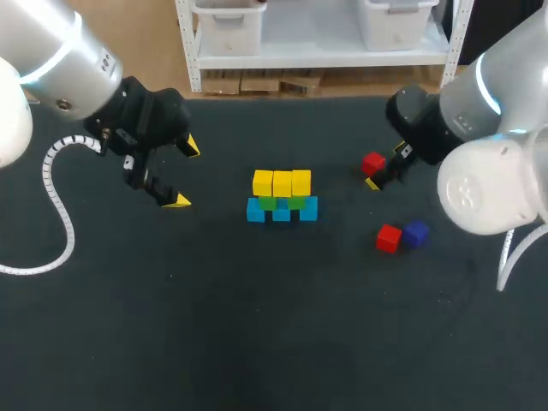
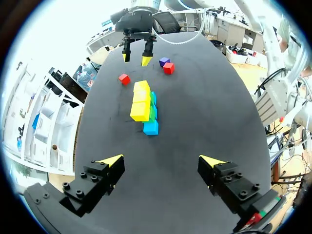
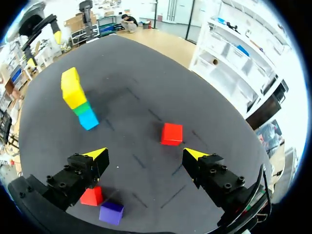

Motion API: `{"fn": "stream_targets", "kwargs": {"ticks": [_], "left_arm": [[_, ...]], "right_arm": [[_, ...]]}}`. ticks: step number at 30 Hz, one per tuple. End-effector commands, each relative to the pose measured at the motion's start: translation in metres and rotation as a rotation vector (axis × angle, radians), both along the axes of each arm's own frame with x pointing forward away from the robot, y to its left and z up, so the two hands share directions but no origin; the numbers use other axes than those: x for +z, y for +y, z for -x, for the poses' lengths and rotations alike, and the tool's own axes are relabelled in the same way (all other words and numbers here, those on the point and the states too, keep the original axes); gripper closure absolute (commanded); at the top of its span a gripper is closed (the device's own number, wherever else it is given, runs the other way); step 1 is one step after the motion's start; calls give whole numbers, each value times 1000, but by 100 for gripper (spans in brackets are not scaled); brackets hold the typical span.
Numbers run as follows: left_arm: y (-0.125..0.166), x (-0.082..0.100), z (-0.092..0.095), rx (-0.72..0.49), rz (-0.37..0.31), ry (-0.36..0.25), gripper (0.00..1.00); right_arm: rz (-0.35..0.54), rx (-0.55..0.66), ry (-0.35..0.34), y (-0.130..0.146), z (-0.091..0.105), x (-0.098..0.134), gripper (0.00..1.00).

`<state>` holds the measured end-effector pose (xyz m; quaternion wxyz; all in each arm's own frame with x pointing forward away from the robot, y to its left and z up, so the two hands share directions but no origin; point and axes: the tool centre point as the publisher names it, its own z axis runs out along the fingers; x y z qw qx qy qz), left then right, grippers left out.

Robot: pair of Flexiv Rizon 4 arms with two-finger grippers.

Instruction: Place the blue cubes, place green cubes on the blue cubes, place the yellow cubes on the green cubes, then place the red cubes on the yellow cubes, and place purple cube on the red cubes.

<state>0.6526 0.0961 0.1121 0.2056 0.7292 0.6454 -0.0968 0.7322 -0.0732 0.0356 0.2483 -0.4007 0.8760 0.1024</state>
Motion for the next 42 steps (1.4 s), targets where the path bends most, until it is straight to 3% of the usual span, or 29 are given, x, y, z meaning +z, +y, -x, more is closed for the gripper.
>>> {"fn": "stream_targets", "kwargs": {"ticks": [1,15,29,30,31,32,34,37,39,42], "left_arm": [[1,0,0,-4,4,-1,0],[1,0,0,-4,4,-1,0],[1,0,0,-4,4,-1,0],[1,0,0,-4,4,-1,0],[1,0,0,-4,4,-1,0],[1,0,0,-4,4,-1,0],[1,0,0,-4,4,-1,0],[1,0,0,-4,4,-1,0],[1,0,0,-4,4,-1,0],[1,0,0,-4,4,-1,0]], "right_arm": [[-9,-13,5,3,-13,-14,0],[-38,-51,22,-6,-40,-32,0],[-31,-67,42,-4,-50,-44,1],[-33,-67,42,-3,-50,-45,25],[-33,-67,43,-2,-50,-45,42],[-34,-67,44,-1,-50,-46,51],[-34,-68,46,0,-50,-47,54],[-32,-70,49,1,-50,-47,76],[-31,-72,49,1,-50,-47,96],[-28,-71,46,1,-49,-47,100]]}}
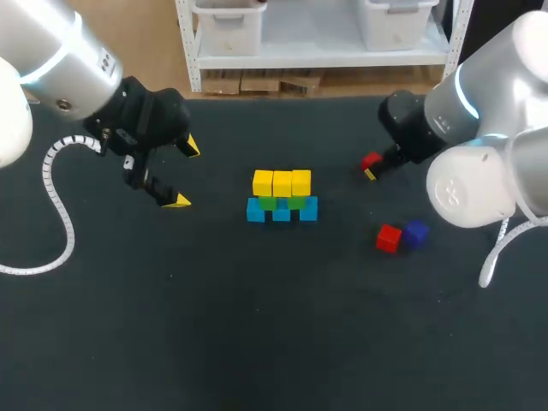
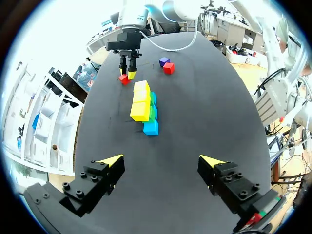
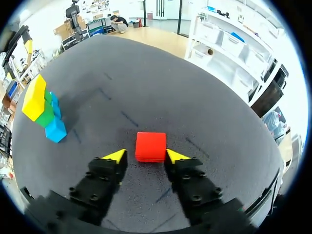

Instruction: Place the blue cubes, place green cubes on the blue cubes, place the yellow cubes on the green cubes, then place the red cubes on the yellow cubes, and place purple cube on the red cubes.

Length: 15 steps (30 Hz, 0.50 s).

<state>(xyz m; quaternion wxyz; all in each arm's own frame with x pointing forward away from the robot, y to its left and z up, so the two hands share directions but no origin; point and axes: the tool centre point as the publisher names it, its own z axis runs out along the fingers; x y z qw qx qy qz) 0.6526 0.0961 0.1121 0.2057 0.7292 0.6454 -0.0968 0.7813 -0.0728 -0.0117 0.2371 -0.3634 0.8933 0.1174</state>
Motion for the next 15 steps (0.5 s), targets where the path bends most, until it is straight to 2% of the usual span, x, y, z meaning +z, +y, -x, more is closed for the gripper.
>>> {"fn": "stream_targets", "kwargs": {"ticks": [1,10,15], "left_arm": [[1,-1,0,-4,4,-1,0],[1,-1,0,-4,4,-1,0],[1,-1,0,-4,4,-1,0]], "right_arm": [[5,-1,-3,1,0,0,100],[16,10,-13,-3,4,8,100],[-4,35,-21,-4,11,22,100]]}}
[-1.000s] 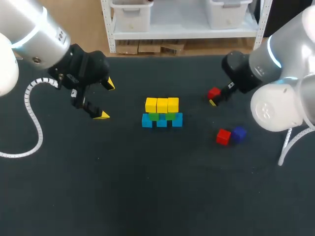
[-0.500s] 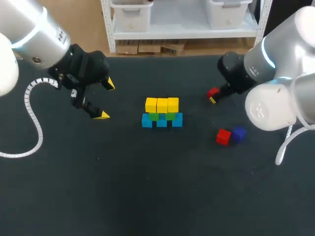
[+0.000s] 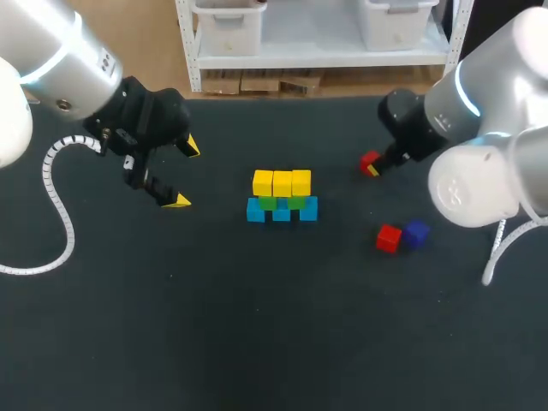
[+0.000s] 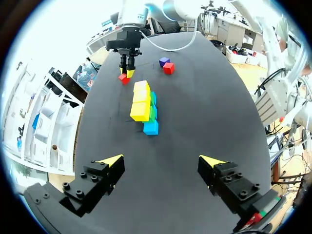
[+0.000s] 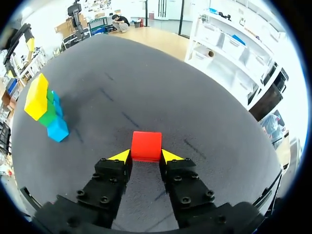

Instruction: Place the blue cubes, place green cubes on the blue cubes, place the yellow cubes on the green cubes, then place the red cubes on the yellow cubes, and place purple cube on the red cubes.

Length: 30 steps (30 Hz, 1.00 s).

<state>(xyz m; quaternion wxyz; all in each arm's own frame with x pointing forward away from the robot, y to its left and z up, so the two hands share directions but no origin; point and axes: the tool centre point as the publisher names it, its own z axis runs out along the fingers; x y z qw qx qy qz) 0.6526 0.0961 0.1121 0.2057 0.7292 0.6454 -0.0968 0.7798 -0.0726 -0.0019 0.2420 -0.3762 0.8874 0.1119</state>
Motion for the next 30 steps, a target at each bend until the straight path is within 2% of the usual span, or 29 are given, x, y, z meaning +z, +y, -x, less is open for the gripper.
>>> {"fn": "stream_targets", "kwargs": {"ticks": [1,5,8,9,11,12,14,19,26,30], "left_arm": [[1,-1,0,-4,4,-1,0],[1,-1,0,-4,4,-1,0],[1,-1,0,-4,4,-1,0],[1,-1,0,-4,4,-1,0],[1,-1,0,-4,4,-1,0],[1,-1,0,-4,4,-1,0],[1,-1,0,-4,4,-1,0],[1,-1,0,-4,4,-1,0],[1,-1,0,-4,4,-1,0],[1,-1,0,-4,4,-1,0]], "right_arm": [[-27,15,-3,-5,11,16,100],[-71,75,-1,-4,16,32,100],[-80,189,21,-1,20,45,100],[-94,221,7,0,20,49,100],[-81,332,24,3,21,57,100],[-78,344,3,4,23,62,100],[-32,437,8,7,26,70,100],[-6,573,-3,14,35,89,100],[16,693,-44,22,45,116,100],[6,708,-56,31,47,125,100]]}}
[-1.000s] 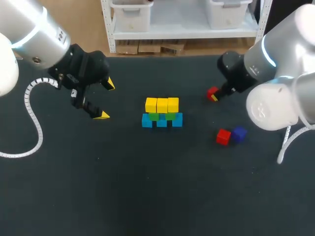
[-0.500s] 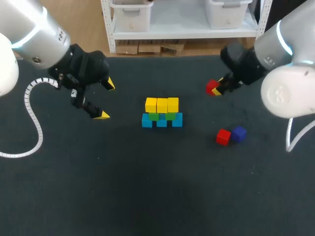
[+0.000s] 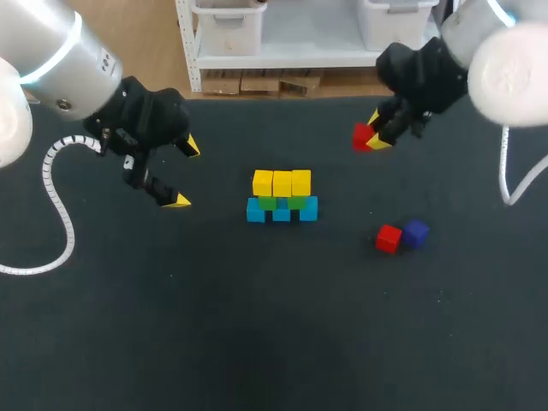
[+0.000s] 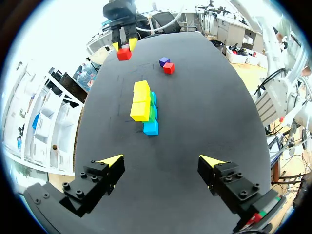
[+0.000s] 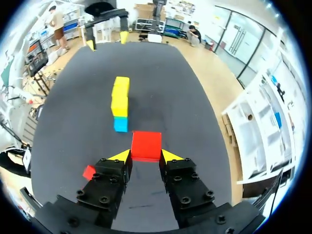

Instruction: Place the blue cubes, place green cubes on the blue cubes, place the yellow cubes on the green cubes, then place the red cubes on the yellow cubes, and place purple cube on the red cubes.

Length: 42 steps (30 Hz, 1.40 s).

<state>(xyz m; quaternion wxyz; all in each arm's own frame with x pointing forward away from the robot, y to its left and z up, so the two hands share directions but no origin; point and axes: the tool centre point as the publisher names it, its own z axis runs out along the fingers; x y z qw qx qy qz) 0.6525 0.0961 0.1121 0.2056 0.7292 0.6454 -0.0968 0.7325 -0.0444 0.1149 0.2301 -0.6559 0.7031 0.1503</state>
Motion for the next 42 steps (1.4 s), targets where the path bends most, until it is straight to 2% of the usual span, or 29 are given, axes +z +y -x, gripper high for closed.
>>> {"fn": "stream_targets", "kwargs": {"ticks": [1,15,26,42], "left_arm": [[1,-1,0,-4,4,-1,0],[1,-1,0,-4,4,-1,0],[1,-1,0,-4,4,-1,0],[1,-1,0,-4,4,-1,0]], "right_arm": [[-13,39,54,6,0,9,100],[-48,106,85,60,17,14,100],[-86,64,155,98,40,7,100],[-71,90,170,131,44,-9,100]]}}
